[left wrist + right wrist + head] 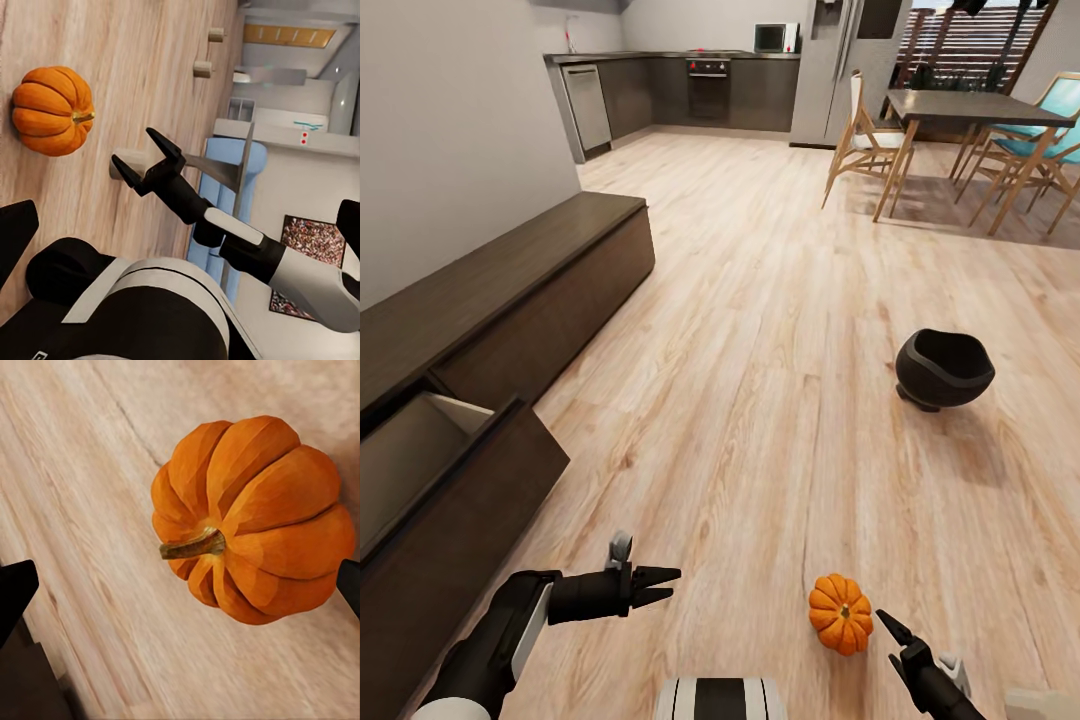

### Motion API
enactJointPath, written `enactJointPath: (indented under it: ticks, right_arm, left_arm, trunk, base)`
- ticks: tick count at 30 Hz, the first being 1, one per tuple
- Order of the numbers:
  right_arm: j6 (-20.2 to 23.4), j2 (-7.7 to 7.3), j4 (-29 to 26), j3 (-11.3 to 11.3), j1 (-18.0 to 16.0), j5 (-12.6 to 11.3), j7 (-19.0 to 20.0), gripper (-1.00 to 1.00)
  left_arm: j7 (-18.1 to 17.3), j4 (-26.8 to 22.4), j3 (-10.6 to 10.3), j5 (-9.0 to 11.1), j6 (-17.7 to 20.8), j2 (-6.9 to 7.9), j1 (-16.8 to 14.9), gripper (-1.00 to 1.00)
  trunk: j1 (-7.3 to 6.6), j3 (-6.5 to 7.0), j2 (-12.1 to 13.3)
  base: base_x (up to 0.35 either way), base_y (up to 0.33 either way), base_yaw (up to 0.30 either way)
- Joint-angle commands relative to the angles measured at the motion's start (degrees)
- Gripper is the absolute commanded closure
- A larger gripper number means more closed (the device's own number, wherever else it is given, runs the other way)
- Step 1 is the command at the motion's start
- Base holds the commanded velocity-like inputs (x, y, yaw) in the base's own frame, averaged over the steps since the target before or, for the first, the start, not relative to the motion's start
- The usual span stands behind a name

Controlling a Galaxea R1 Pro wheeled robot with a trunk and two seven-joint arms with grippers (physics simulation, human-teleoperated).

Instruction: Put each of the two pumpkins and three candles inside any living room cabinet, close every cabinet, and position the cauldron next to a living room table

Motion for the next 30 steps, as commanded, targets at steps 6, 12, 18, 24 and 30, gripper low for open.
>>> enactJointPath:
  ticks: [6,12,18,24,30]
  right_arm:
    - [0.6,0.01,-0.1,0.0,0.0,-0.3,0.1,-1.00]
    - [0.6,0.02,-0.1,0.0,0.0,-0.3,-0.1,-1.00]
    - [0.6,0.02,-0.1,0.0,0.0,-0.2,-0.1,-1.00]
    - [0.7,0.02,-0.2,0.0,0.0,-0.2,-0.1,-1.00]
    - [0.7,0.02,-0.2,0.0,0.0,-0.2,-0.1,-1.00]
  left_arm:
    - [-0.1,0.0,0.0,0.2,0.6,0.01,0.0,-1.00]
    - [-0.1,0.0,0.0,0.1,0.6,0.01,0.0,-1.00]
    - [-0.1,0.0,0.0,0.1,0.6,0.01,0.0,-1.00]
    - [-0.1,0.0,0.0,0.1,0.6,0.01,0.0,-1.00]
    - [-0.1,0.0,0.0,0.1,0.6,0.03,0.0,-1.00]
  trunk:
    - [0.14,-1.37,-0.1]
    - [0.30,-2.70,-0.2]
    - [0.45,-4.03,-0.3]
    - [0.61,-5.35,-0.3]
    - [0.76,-6.68,-0.4]
  base:
    - [0.000,0.000,0.000]
    - [0.000,0.000,0.000]
    - [0.000,0.000,0.000]
    - [0.000,0.000,0.000]
    - [0.000,0.000,0.000]
